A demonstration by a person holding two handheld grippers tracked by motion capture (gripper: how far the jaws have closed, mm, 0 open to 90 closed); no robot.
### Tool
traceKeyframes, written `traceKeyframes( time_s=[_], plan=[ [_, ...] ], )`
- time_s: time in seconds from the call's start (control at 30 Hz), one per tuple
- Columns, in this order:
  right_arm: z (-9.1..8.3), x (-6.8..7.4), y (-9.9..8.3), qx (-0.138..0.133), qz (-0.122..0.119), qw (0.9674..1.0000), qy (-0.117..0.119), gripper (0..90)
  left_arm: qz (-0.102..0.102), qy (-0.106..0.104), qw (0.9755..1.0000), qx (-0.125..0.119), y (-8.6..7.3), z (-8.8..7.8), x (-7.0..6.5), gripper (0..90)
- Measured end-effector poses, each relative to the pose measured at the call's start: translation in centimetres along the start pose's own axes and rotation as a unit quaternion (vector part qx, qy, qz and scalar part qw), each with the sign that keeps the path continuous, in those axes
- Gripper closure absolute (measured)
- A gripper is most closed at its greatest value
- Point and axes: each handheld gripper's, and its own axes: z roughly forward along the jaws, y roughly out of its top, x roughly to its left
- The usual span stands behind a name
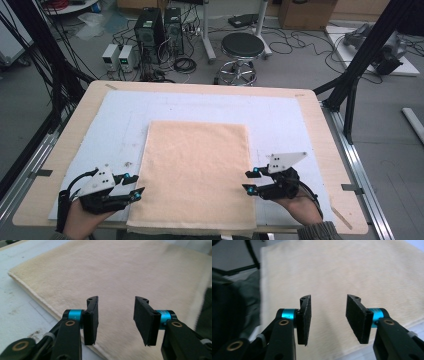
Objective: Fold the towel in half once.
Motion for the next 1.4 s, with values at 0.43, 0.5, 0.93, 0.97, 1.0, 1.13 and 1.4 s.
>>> traceKeyframes(
  time_s=[0.43, 0.5, 0.93, 0.97, 1.0, 1.13, 1.4],
  plan=[
    [3.2, -5.2, 1.8, 0.032, 0.005, 0.9962, -0.080, 47.4, -0.028, 0.035, 0.9990, 0.001, 2.1, 3.9, 4.2, 44.2],
    [3.2, -6.0, 2.5, 0.032, -0.003, 0.9956, -0.088, 46.1, -0.034, 0.043, 0.9985, -0.002, 2.7, 4.3, 4.9, 42.5],
    [4.0, -12.1, 6.5, 0.018, 0.042, 0.9901, -0.132, 34.7, -0.071, 0.104, 0.9920, -0.002, 6.8, 7.0, 9.8, 35.2],
    [4.1, -12.3, 6.5, 0.021, 0.045, 0.9890, -0.140, 34.1, -0.076, 0.108, 0.9912, -0.005, 6.8, 7.1, 10.1, 35.2],
    [4.3, -12.6, 6.3, 0.022, 0.050, 0.9884, -0.142, 32.8, -0.081, 0.111, 0.9905, -0.003, 6.8, 7.4, 10.5, 35.3],
    [5.7, -13.7, 5.4, 0.048, 0.070, 0.9849, -0.151, 27.9, -0.104, 0.115, 0.9878, 0.018, 5.8, 8.8, 12.0, 35.6],
    [7.5, -15.1, 4.0, 0.067, 0.090, 0.9791, -0.170, 26.8, -0.109, 0.125, 0.9851, 0.045, 4.7, 10.9, 13.1, 35.7]
  ],
)
